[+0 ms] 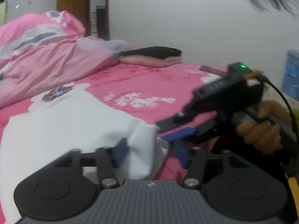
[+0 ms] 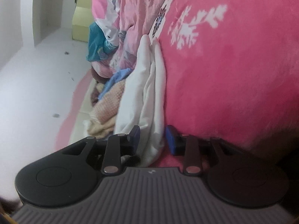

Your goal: Fold clothes

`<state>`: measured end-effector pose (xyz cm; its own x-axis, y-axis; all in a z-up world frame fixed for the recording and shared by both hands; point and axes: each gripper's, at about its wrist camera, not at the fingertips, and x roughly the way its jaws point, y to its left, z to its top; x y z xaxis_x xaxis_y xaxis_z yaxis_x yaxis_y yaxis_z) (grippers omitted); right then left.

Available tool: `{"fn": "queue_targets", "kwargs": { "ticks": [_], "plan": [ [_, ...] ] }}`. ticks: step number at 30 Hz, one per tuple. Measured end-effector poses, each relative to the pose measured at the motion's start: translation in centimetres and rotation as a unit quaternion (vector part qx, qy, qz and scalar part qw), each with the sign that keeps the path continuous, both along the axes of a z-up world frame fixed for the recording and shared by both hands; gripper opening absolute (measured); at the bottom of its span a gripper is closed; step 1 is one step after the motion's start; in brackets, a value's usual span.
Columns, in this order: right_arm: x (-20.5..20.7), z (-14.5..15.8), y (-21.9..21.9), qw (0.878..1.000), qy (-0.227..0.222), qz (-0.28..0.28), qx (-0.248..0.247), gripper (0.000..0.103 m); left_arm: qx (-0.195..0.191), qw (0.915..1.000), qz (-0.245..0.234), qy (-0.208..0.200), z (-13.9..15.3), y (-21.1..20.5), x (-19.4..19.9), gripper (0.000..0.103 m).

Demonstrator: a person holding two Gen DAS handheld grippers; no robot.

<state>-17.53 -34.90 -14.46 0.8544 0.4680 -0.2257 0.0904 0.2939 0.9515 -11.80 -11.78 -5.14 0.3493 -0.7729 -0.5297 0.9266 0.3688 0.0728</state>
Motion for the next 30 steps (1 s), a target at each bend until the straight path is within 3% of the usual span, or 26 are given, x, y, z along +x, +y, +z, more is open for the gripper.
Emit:
{"fn": "queue_targets", "kwargs": {
  "ticks": [4, 7, 9, 14, 17, 21, 23, 26, 30],
  "plan": [
    [-0.2, -0.4, 0.2, 0.999, -0.02, 0.005, 0.045, 0.031, 0.036, 0.9972, -0.004, -0.066, -0.8, -1.2, -1.7, 0.06],
    [-0.2, -0.5, 0.2, 0.996, -0.04, 0.005, 0.078, 0.032, 0.044, 0.9951, 0.013, -0.088, -1.0, -1.8, -1.8, 0.04],
    [-0.4, -0.6, 0.0, 0.994, -0.051, 0.001, 0.096, 0.032, 0.033, 0.997, 0.026, -0.064, -0.7, -1.6, -0.8, 0.029],
    [-1.7, -1.0, -1.0, 0.99, -0.068, -0.03, 0.117, 0.032, -0.011, 0.9981, 0.043, 0.044, 0.1, -0.3, 2.2, 0.023],
    [-2.3, -1.1, -1.2, 0.991, -0.06, -0.043, 0.108, 0.032, -0.042, 0.991, 0.054, 0.115, 0.1, 0.7, 4.0, 0.022],
    [-2.2, -1.4, -0.6, 0.995, -0.043, -0.037, 0.085, 0.032, -0.065, 0.9817, 0.059, 0.169, -0.1, 1.6, 5.5, 0.02],
    [-1.8, -1.1, 0.1, 0.997, -0.044, -0.027, 0.05, 0.032, -0.073, 0.9775, 0.058, 0.189, -0.3, 2.0, 6.2, 0.02],
    [-1.0, 1.1, 2.2, 0.996, -0.06, 0.005, -0.07, 0.032, -0.087, 0.9686, 0.054, 0.226, -0.5, 2.6, 7.5, 0.02],
    [-0.4, 3.5, 5.2, 0.971, -0.075, 0.049, -0.22, 0.032, -0.106, 0.9522, 0.048, 0.282, -1.1, 3.3, 9.1, 0.019]
  ]
}}
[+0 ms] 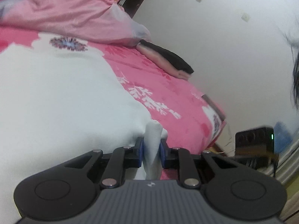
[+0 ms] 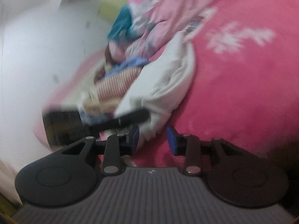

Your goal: Fold clothes

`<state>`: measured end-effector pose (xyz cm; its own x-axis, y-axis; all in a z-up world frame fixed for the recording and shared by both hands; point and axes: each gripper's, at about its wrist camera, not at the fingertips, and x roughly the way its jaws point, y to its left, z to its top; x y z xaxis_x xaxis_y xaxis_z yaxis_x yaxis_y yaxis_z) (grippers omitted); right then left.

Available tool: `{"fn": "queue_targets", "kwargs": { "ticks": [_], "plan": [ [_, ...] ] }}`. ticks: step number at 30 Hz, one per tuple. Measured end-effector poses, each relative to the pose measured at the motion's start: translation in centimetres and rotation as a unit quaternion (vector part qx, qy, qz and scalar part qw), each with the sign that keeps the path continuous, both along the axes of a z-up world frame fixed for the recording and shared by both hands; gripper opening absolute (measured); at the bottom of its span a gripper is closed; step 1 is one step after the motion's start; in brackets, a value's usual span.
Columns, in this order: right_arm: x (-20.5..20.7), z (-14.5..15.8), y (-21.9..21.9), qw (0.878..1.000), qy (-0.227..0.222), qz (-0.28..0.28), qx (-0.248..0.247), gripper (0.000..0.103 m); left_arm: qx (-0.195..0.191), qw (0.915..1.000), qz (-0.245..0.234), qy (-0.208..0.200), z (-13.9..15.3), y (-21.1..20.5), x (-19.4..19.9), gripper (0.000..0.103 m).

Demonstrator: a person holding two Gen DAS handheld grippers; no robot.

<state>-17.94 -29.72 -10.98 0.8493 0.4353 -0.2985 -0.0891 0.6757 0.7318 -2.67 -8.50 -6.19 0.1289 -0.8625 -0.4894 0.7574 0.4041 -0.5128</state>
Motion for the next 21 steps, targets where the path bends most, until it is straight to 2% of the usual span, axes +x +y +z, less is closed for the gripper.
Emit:
{"fn": "queue_targets", "kwargs": {
  "ticks": [2, 4, 7, 10, 13, 15, 17, 21],
  "plan": [
    [0.3, 0.3, 0.7, 0.999, -0.004, 0.001, -0.041, 0.033, -0.008, 0.9997, -0.004, 0.021, -0.3, 0.3, 0.8, 0.019],
    [0.9, 0.4, 0.7, 0.998, -0.015, -0.002, -0.058, 0.033, -0.013, 0.9992, -0.008, 0.037, -0.5, 0.4, 1.4, 0.019],
    [0.9, 0.2, 0.1, 0.998, -0.036, 0.004, -0.045, 0.033, -0.023, 0.9981, -0.009, 0.056, -0.7, 0.6, 2.1, 0.019],
    [1.2, 0.2, 0.1, 0.998, -0.051, 0.008, -0.034, 0.034, -0.042, 0.9949, -0.008, 0.091, -1.1, 1.1, 3.3, 0.019],
    [1.3, 0.8, 0.7, 0.996, -0.067, 0.013, -0.053, 0.026, -0.051, 0.9933, -0.009, 0.104, -1.2, 1.4, 3.7, 0.019],
    [0.9, 1.0, 1.0, 0.995, -0.074, 0.014, -0.066, 0.014, -0.055, 0.9922, -0.009, 0.111, -1.3, 1.5, 4.0, 0.02],
    [0.5, 1.2, 1.3, 0.994, -0.08, 0.013, -0.076, 0.008, -0.06, 0.9911, -0.01, 0.118, -1.3, 1.7, 4.2, 0.02],
    [-0.8, 1.5, 1.5, 0.993, -0.093, 0.017, -0.074, 0.0, -0.064, 0.9907, -0.009, 0.12, -1.1, 1.9, 4.3, 0.021]
  ]
}}
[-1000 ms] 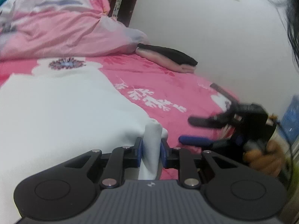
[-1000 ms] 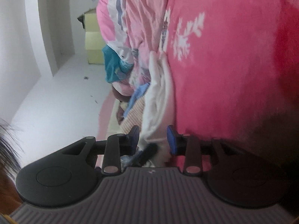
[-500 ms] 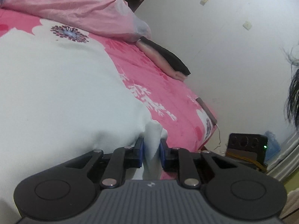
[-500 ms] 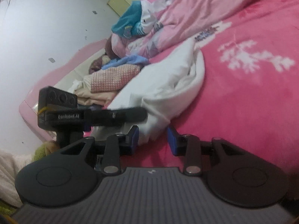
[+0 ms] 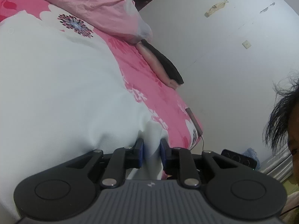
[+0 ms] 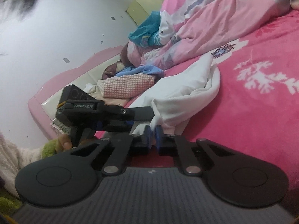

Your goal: Fold clothes

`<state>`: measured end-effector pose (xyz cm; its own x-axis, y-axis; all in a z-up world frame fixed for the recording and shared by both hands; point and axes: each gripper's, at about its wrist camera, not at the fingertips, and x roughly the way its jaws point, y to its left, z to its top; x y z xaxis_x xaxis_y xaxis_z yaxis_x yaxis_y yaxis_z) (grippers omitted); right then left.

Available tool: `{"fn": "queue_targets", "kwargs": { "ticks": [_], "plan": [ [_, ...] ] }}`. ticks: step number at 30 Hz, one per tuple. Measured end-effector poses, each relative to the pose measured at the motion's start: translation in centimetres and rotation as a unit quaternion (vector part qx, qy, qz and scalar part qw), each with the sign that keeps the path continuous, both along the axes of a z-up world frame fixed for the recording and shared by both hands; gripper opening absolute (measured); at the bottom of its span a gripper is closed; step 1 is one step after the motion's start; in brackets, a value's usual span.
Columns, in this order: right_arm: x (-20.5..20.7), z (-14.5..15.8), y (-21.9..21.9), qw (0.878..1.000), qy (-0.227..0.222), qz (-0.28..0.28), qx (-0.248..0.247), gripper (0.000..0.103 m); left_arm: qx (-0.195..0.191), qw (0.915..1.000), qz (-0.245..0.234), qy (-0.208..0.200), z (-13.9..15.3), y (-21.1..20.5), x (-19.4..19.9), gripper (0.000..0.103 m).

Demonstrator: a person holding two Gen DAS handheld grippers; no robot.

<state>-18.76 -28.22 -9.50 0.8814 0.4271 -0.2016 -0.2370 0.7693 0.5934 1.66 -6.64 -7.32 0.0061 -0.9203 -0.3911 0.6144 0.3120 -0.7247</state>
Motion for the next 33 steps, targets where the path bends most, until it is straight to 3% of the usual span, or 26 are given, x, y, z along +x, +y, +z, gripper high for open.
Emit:
{"fn": "queue_targets", "kwargs": {
  "ticks": [3, 7, 10, 11, 12, 13, 21, 27, 33],
  "plan": [
    [-1.1, 0.2, 0.4, 1.0, -0.014, 0.013, 0.008, 0.0, 0.002, 1.0, 0.0, -0.004, 0.1, -0.1, 0.0, 0.021],
    [-1.1, -0.3, 0.5, 1.0, 0.021, -0.017, 0.008, 0.003, 0.006, 0.9999, 0.0, -0.011, 0.2, -0.2, 0.0, 0.021],
    [-0.6, -1.0, 0.1, 0.998, 0.036, -0.04, 0.042, 0.006, 0.003, 1.0, 0.003, -0.008, 0.3, 0.0, 0.2, 0.021],
    [-0.4, -1.3, 0.0, 0.997, 0.038, -0.045, 0.055, 0.014, 0.002, 1.0, 0.005, -0.007, 0.4, 0.1, 0.2, 0.021],
    [-0.2, -1.4, 0.0, 0.996, 0.039, -0.049, 0.066, 0.028, 0.0, 0.9999, 0.008, -0.007, 0.4, 0.3, 0.3, 0.021],
    [0.1, -1.5, 0.3, 0.996, 0.039, -0.05, 0.068, 0.031, -0.002, 0.9999, 0.011, -0.006, 0.5, 0.5, 0.4, 0.02],
    [1.2, 0.8, 4.6, 0.999, -0.019, -0.037, 0.007, 0.032, -0.032, 0.9983, 0.043, 0.023, 1.0, 2.3, 2.0, 0.02],
    [0.6, 1.4, 5.5, 0.999, -0.04, -0.03, -0.003, 0.032, -0.04, 0.9968, 0.061, 0.034, 1.3, 3.4, 2.5, 0.016],
    [-0.1, 0.8, 4.6, 0.999, -0.031, -0.032, 0.023, 0.032, -0.041, 0.9963, 0.065, 0.04, 1.5, 4.0, 2.4, 0.019]
  ]
}}
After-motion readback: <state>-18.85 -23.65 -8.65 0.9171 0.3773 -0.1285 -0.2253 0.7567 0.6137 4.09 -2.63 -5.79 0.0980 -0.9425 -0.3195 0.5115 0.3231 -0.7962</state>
